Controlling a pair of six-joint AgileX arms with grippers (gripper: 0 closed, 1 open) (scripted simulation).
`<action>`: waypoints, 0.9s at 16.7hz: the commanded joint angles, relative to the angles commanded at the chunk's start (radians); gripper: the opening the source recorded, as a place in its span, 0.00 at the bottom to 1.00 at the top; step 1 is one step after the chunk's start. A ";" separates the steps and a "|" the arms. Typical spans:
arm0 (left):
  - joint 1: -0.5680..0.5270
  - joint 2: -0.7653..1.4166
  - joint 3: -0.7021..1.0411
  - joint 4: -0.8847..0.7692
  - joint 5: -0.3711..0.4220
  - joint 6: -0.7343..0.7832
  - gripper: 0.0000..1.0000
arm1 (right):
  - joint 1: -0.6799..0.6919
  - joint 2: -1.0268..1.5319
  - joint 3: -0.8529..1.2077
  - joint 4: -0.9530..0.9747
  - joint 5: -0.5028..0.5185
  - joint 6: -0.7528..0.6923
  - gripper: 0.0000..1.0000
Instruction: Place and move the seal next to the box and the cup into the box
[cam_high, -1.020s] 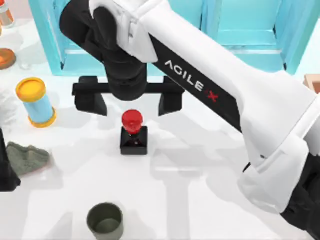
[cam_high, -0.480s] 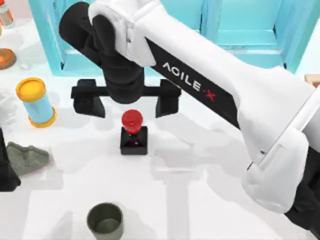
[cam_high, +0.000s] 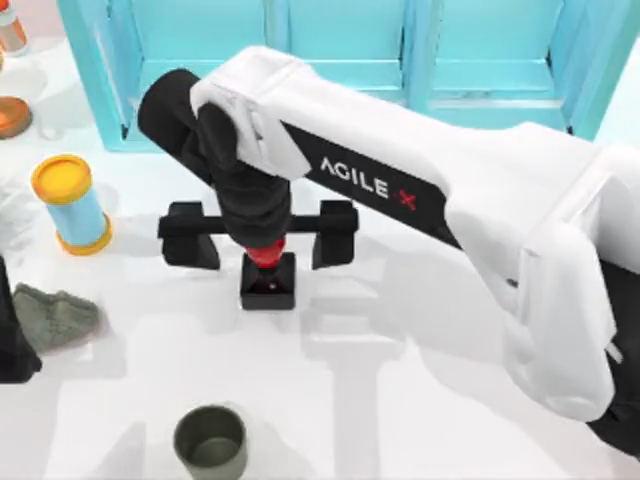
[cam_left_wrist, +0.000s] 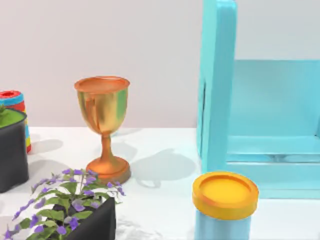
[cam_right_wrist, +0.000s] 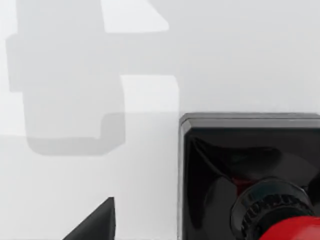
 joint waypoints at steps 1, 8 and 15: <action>0.000 0.000 0.000 0.000 0.000 0.000 1.00 | 0.000 -0.002 -0.010 0.009 0.000 0.000 1.00; 0.000 0.000 0.000 0.000 0.000 0.000 1.00 | 0.000 -0.002 -0.011 0.010 0.000 0.000 0.77; 0.000 0.000 0.000 0.000 0.000 0.000 1.00 | 0.000 -0.002 -0.011 0.010 0.000 0.000 0.25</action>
